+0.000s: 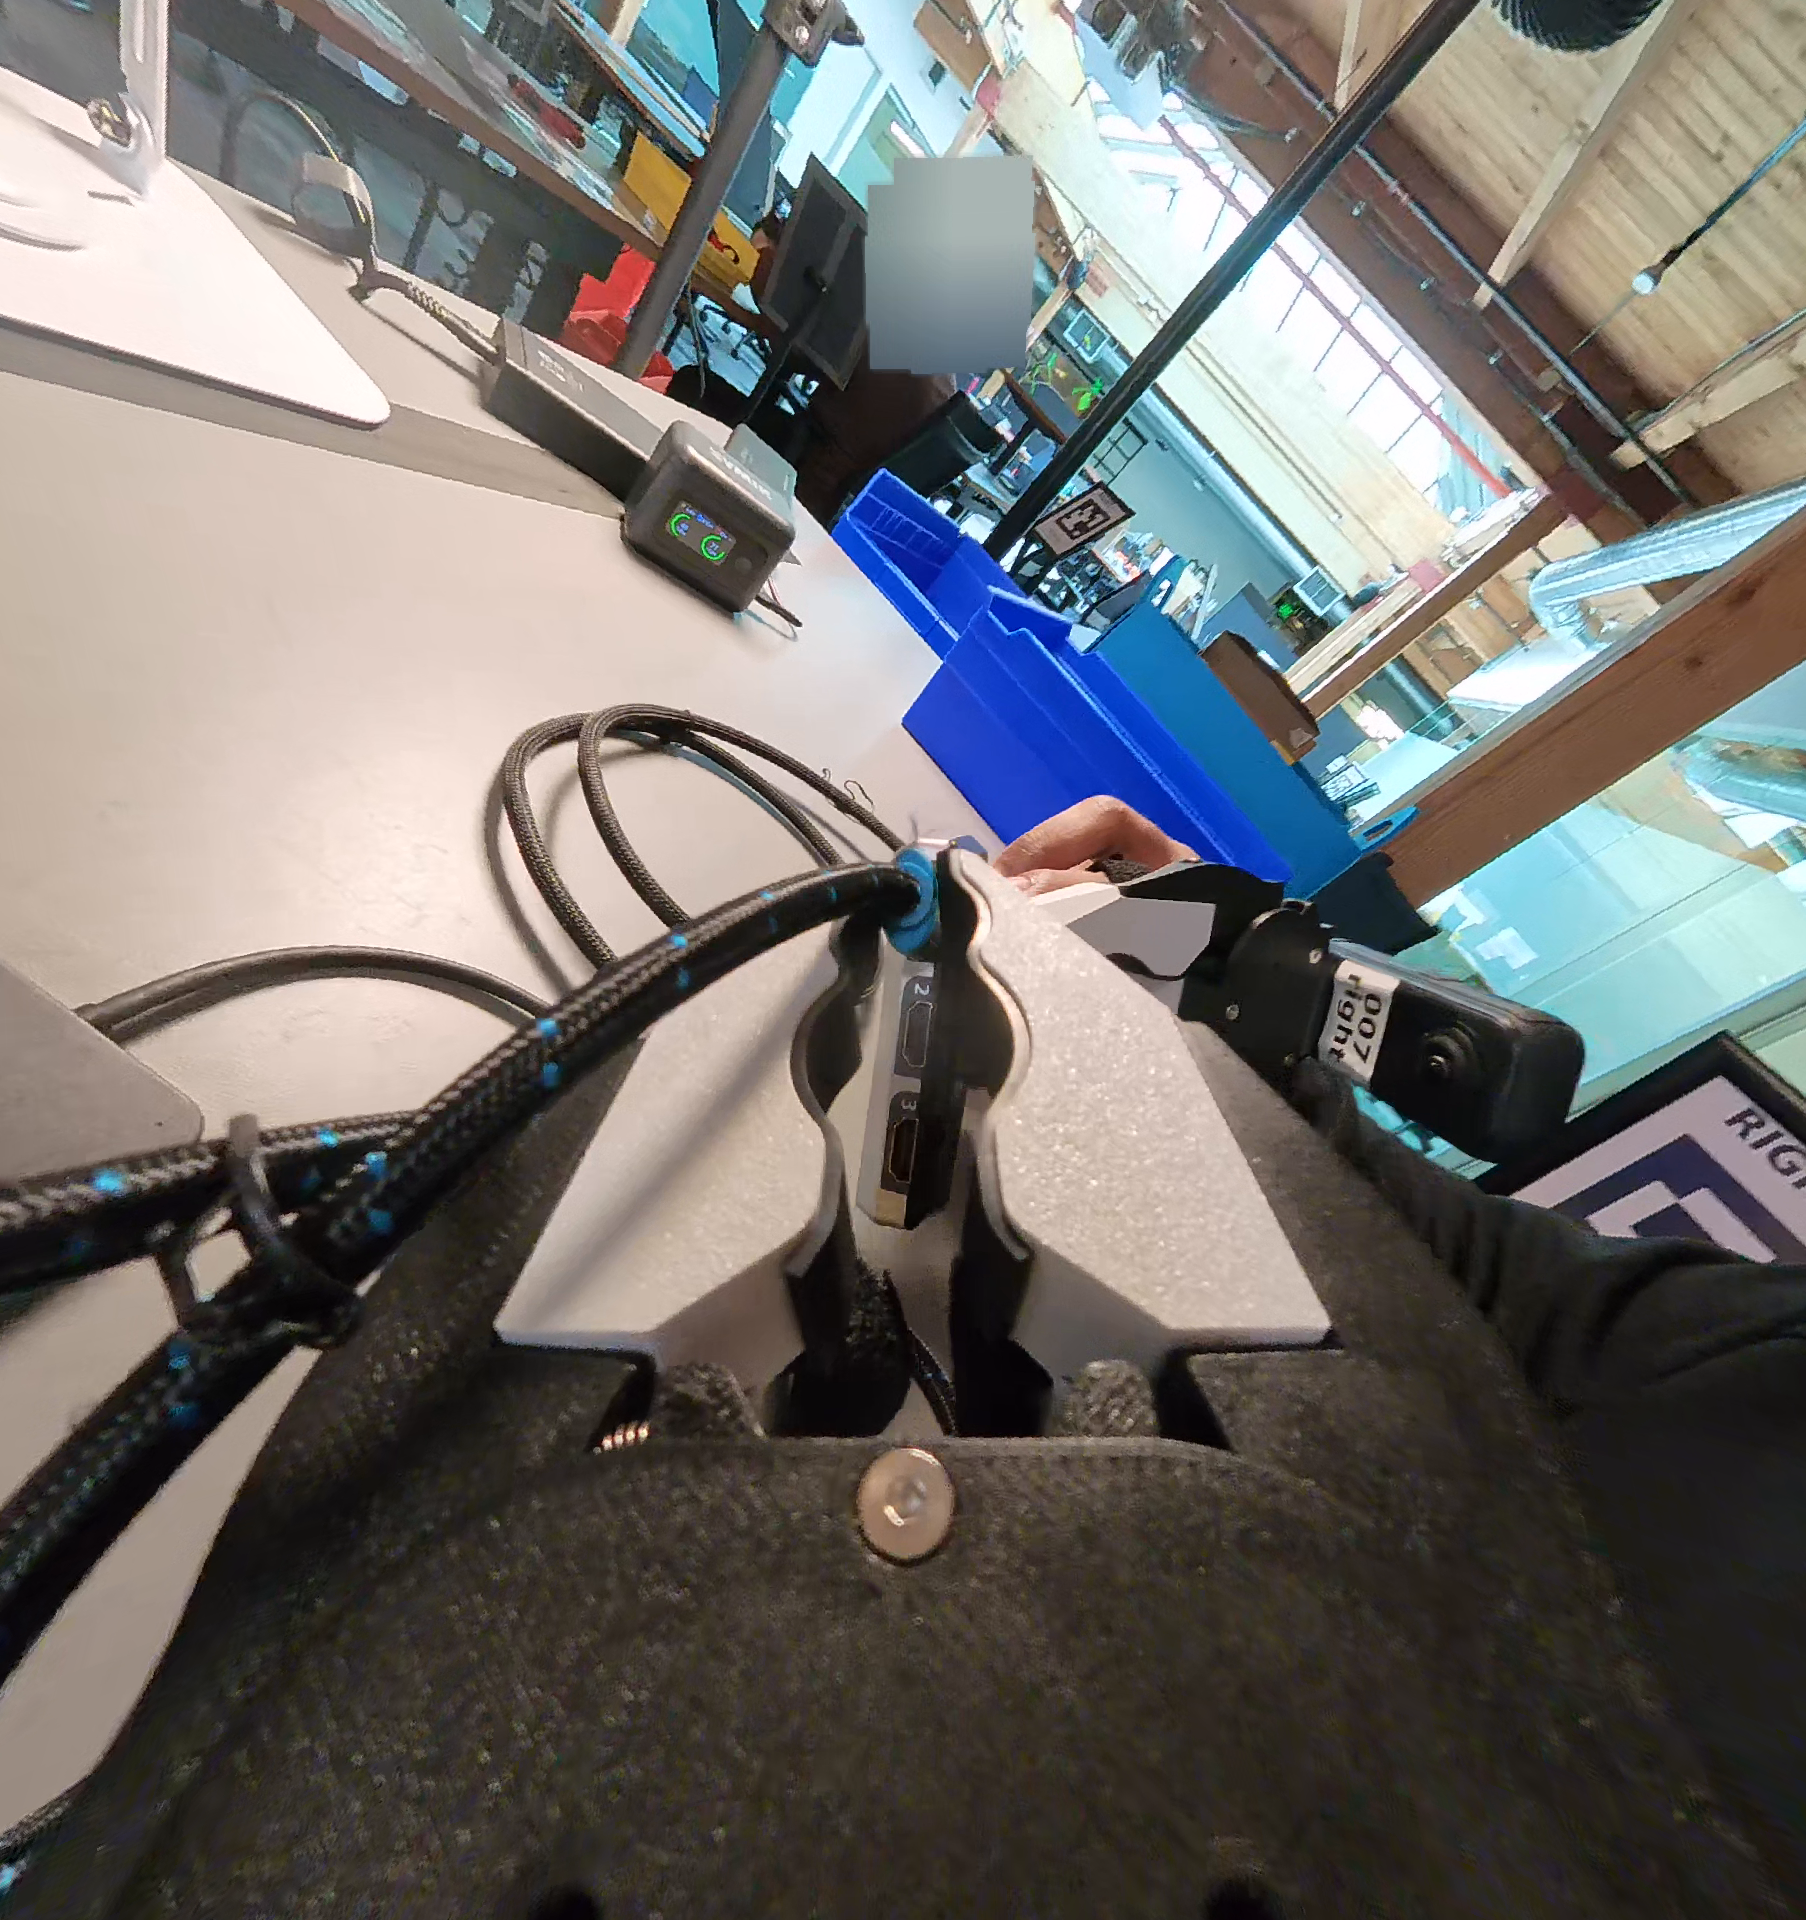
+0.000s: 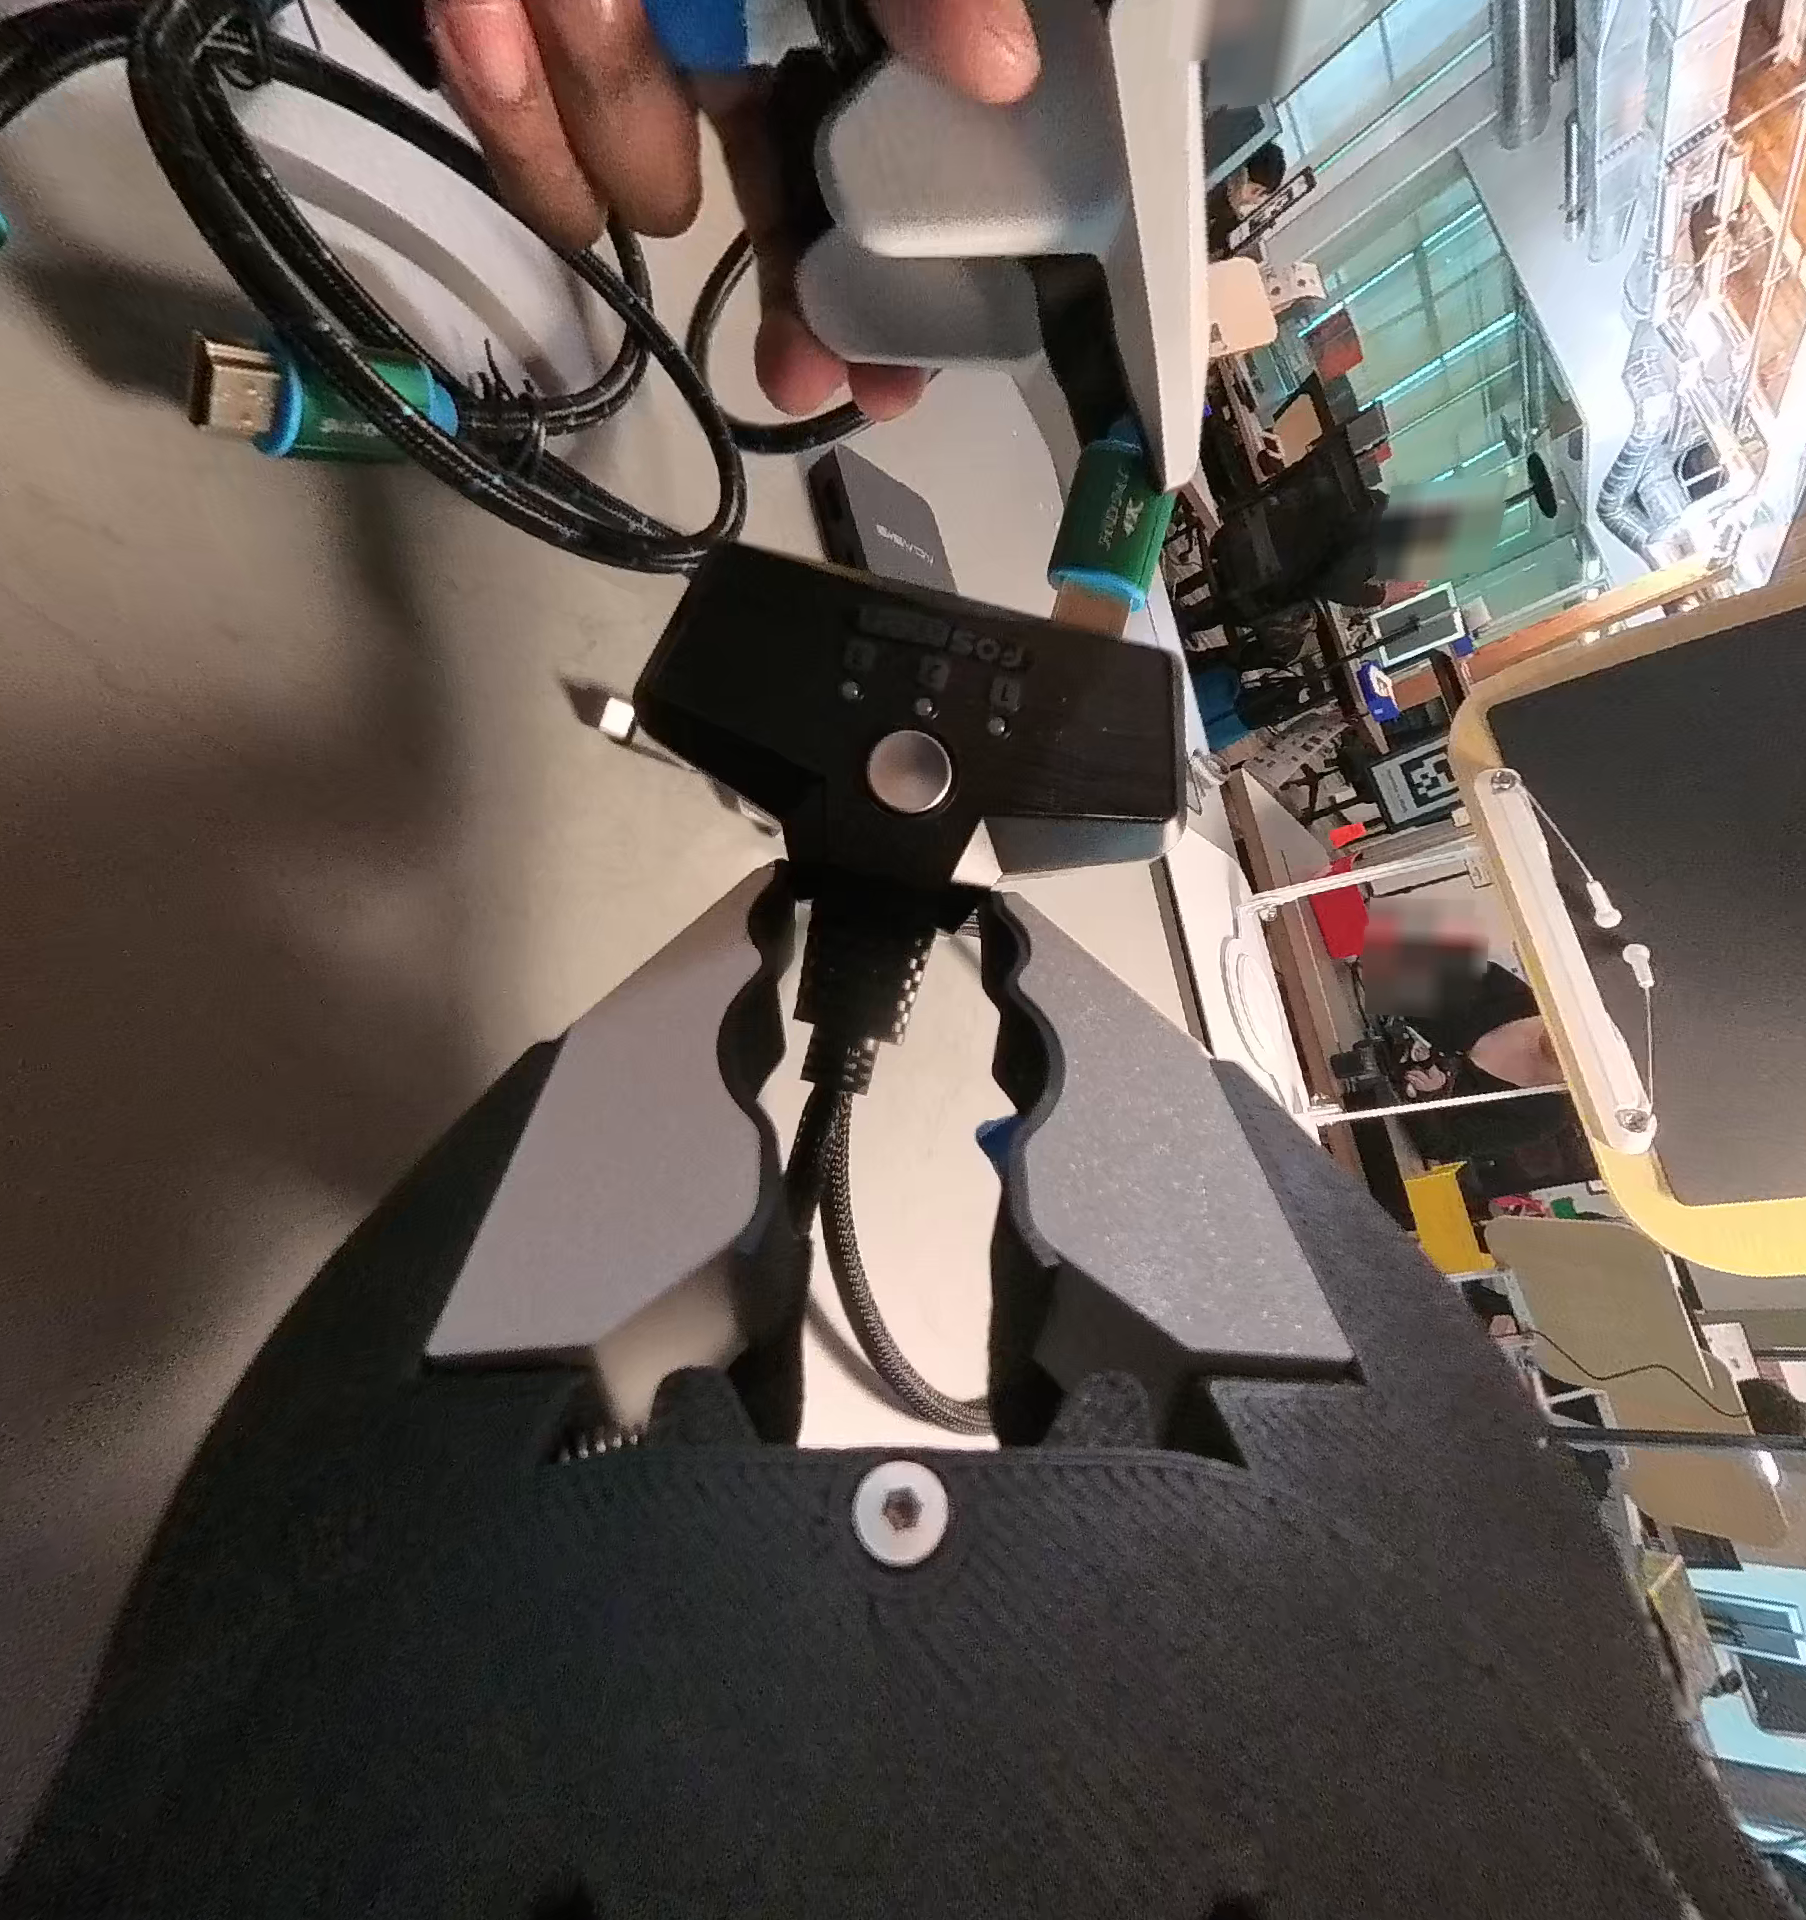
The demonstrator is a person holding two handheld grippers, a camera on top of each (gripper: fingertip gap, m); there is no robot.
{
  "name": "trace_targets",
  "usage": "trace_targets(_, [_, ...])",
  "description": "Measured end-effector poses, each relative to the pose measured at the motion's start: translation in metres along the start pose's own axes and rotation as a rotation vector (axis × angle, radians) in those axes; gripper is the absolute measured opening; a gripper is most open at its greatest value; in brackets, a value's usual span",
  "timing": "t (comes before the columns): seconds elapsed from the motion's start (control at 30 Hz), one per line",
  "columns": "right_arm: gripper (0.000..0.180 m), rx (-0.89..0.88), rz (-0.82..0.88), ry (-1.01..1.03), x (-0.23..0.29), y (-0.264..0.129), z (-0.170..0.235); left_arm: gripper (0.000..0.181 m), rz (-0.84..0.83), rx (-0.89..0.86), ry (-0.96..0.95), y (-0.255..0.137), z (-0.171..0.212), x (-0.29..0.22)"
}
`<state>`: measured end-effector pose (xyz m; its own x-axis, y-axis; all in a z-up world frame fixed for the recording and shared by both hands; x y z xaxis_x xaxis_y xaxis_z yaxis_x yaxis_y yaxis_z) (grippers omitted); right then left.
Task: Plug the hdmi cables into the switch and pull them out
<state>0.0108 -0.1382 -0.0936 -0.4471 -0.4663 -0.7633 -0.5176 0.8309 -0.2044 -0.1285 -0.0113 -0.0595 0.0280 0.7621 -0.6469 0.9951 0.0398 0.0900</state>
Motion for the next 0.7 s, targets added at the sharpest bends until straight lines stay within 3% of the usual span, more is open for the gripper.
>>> trace_targets(0.33, [0.037,-0.023,-0.026,0.003,0.0003,-0.0036,-0.0003,0.012,0.038,0.025,0.002,0.0009,0.0014,-0.0005])
trace_targets(0.7, [0.037,-0.054,0.014,0.122,-0.0029,-0.0006,-0.0005,0.013,0.024,-0.068,0.042,0.0043,0.0026,-0.0015])
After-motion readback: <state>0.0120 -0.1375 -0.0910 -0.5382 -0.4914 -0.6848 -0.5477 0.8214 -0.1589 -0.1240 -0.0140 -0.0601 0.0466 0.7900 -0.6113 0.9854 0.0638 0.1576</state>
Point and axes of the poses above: each gripper's, where its closed fingertips meet, y out along the fingers, z out of its underside, x = y × z across the jaws, the point moved 8 cm from there along -y, back along the fingers, and after that the axes turned 13 degrees about -x, right-handed, at the moved point
